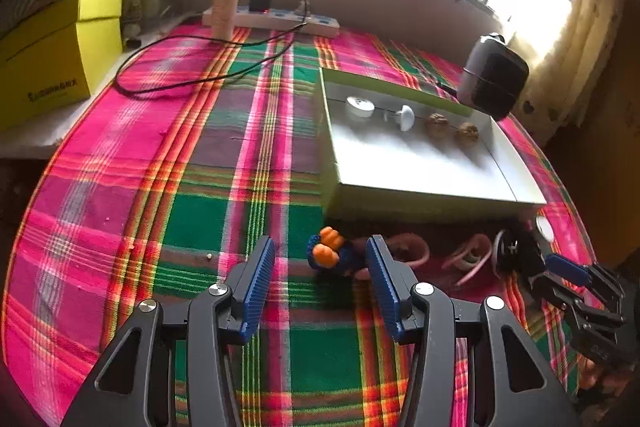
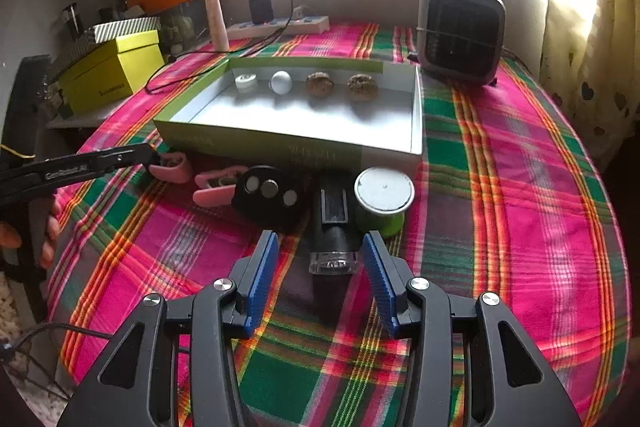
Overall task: Organize objects
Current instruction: 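Grasp the orange-blue figure with the left tool while the right tool nears a pink clip, then lift the toy figure with the left tool while the right tool grasps the pink clip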
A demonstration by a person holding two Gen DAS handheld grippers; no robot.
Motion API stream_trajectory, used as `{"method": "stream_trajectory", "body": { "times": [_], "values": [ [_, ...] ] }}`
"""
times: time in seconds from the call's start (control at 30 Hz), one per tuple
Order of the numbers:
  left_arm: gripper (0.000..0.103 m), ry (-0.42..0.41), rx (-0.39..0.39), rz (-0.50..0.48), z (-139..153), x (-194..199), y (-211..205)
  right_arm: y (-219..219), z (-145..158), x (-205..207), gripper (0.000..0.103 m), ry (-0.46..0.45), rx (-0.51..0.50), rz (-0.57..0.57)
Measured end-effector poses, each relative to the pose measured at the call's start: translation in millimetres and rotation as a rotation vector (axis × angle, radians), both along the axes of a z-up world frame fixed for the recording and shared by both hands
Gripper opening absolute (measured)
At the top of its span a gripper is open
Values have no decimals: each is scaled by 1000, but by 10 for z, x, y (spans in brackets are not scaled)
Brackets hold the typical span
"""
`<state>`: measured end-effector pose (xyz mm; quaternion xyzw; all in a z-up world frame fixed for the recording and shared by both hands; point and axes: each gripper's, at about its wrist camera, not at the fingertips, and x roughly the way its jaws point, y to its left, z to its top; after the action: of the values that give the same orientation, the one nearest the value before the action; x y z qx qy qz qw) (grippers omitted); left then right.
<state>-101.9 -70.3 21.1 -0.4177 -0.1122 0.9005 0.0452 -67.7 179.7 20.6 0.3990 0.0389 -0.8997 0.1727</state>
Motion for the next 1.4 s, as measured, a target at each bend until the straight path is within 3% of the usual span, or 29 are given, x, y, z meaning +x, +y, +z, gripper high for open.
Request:
{"method": "stream_trajectory", "body": {
  "times": [0.13,0.6,1.4],
  "values": [
    [45,-2,6,18,-21,-33,-27,-26,48,3,46,17,0,-1],
    [18,7,51,-19,-68,-53,16,-314,103,-42,46,35,32,72],
    [14,13,91,93,-87,159,-342,-1218,-26,-348,46,-2,65,336]
  ]
}}
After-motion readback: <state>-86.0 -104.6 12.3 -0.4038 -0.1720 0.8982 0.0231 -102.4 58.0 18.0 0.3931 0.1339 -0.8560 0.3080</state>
